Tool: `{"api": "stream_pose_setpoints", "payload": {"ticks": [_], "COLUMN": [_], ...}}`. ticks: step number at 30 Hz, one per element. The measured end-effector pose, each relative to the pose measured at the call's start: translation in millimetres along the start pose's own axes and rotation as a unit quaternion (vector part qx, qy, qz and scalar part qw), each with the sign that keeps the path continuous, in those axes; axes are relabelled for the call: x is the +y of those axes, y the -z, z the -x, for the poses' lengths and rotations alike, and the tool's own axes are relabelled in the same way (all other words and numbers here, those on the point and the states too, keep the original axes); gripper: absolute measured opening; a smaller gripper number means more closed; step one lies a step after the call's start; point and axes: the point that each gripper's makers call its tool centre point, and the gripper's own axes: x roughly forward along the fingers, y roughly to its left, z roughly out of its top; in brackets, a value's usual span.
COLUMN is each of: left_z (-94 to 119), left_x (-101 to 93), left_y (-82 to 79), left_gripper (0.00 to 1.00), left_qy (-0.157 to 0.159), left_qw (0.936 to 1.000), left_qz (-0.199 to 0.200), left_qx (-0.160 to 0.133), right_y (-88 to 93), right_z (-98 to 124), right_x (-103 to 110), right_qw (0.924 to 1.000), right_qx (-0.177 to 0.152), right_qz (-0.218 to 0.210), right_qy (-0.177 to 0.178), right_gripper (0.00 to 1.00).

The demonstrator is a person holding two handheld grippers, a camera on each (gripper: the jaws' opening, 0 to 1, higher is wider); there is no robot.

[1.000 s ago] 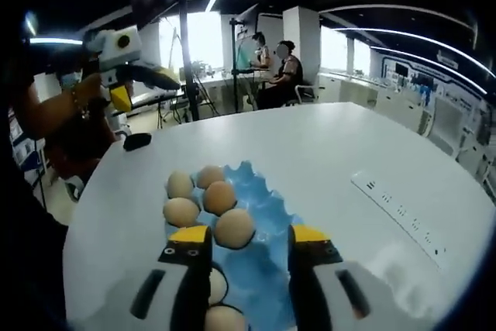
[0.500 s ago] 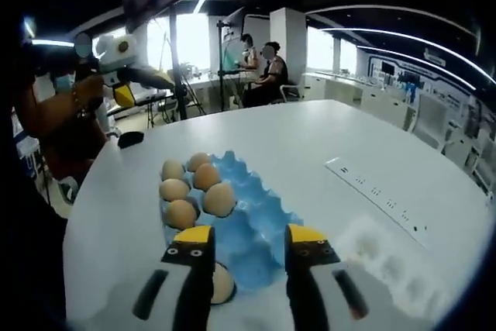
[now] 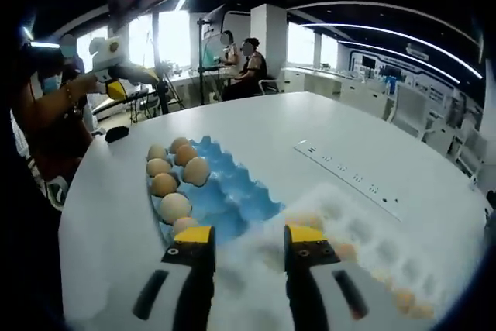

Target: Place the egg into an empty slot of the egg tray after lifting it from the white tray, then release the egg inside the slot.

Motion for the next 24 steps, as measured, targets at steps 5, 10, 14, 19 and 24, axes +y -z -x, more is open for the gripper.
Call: {"api": "stream_pose_setpoints", "payload": {"ticks": [5,10,14,19,24], "left_z": [-1.2,-0.6,-0.3,0.3,0.6], "left_x": [-1.1,-0.1,-1.0,-1.0,-1.3], "left_y": [-1.1,-1.9,-1.5,-1.4,-1.3], "left_gripper": [0.44,0.44,0.44,0.44,0.44], "left_qy": [0.002,0.000,0.001,0.000,0.000], "left_qw": [1.0000,1.0000,1.0000,1.0000,1.0000], "left_qz": [0.000,-0.001,0.000,0.001,0.000], "left_qx": [-0.001,-0.002,-0.001,-0.002,-0.001], "right_y": [9.2,19.3,27.8,36.4,46.0], "right_z": [9.9,21.6,34.0,48.3,63.8], "right_x": [-7.7,-18.1,-27.4,-41.2,-57.3], "right_qw": [0.9999,0.9993,0.9985,0.9970,0.9946], "right_qx": [0.007,0.011,0.018,0.023,0.028], "right_qz": [-0.005,-0.016,-0.019,-0.026,-0.036], "right_qy": [0.014,0.031,0.047,0.069,0.093], "right_gripper": [0.35,0.35,0.35,0.35,0.35]}}
